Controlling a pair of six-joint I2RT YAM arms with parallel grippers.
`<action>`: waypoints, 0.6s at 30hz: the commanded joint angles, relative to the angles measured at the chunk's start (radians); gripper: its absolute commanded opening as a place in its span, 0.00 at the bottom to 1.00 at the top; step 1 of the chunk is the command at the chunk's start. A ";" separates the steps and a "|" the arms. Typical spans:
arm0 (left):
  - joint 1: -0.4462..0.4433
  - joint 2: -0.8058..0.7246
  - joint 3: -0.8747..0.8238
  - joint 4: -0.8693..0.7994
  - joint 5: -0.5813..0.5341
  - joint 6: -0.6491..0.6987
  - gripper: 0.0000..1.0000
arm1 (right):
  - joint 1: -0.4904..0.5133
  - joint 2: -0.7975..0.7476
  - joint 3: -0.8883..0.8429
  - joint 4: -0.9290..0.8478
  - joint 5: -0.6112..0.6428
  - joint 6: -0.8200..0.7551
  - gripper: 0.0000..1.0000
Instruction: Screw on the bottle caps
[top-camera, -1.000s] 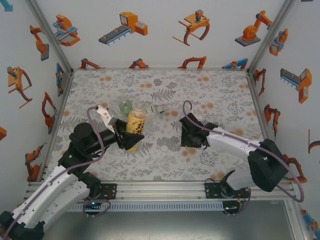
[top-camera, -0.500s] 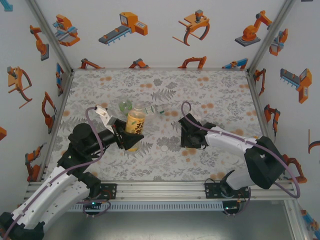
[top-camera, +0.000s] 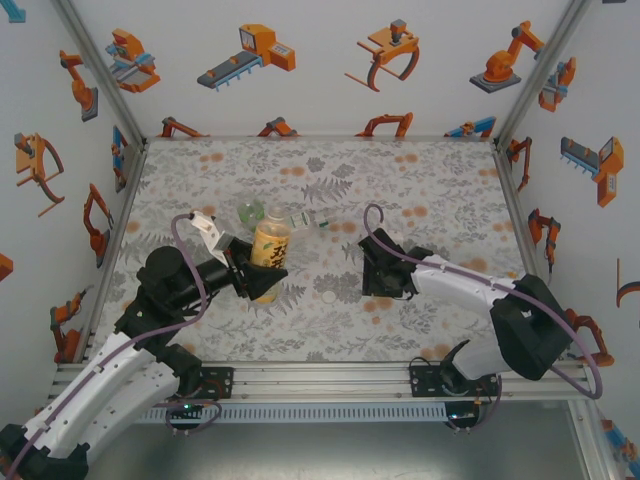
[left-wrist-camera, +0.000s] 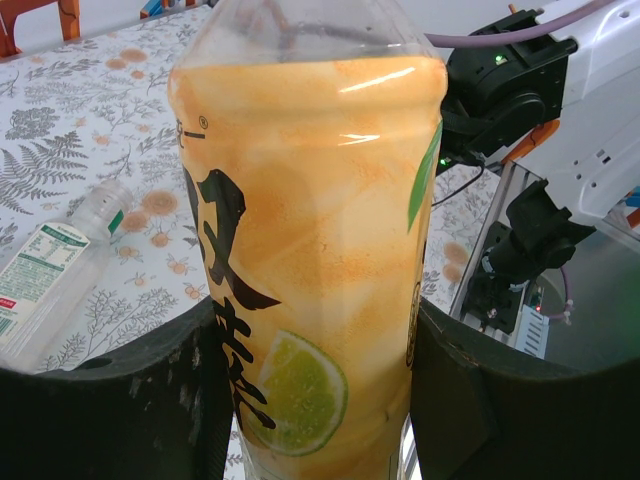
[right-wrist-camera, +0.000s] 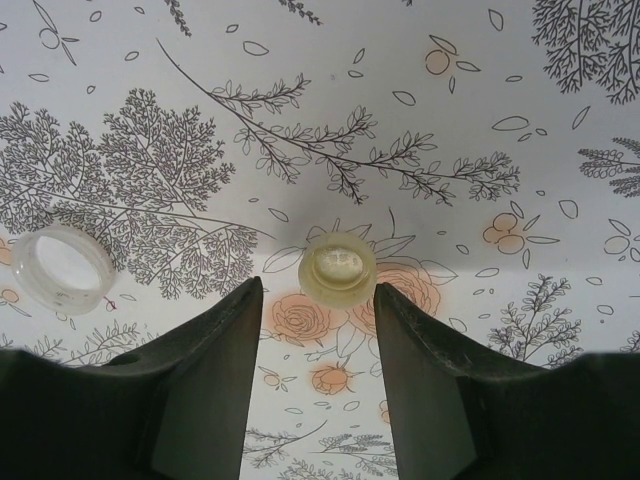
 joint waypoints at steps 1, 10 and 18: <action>-0.005 0.000 0.024 0.027 0.002 -0.012 0.03 | 0.004 -0.017 -0.007 0.021 0.013 -0.008 0.46; -0.005 0.004 0.029 0.028 0.003 -0.015 0.03 | 0.004 -0.029 -0.012 0.026 0.021 -0.008 0.45; -0.005 0.001 0.034 0.020 0.002 -0.015 0.04 | 0.004 0.015 0.017 0.001 0.022 -0.006 0.45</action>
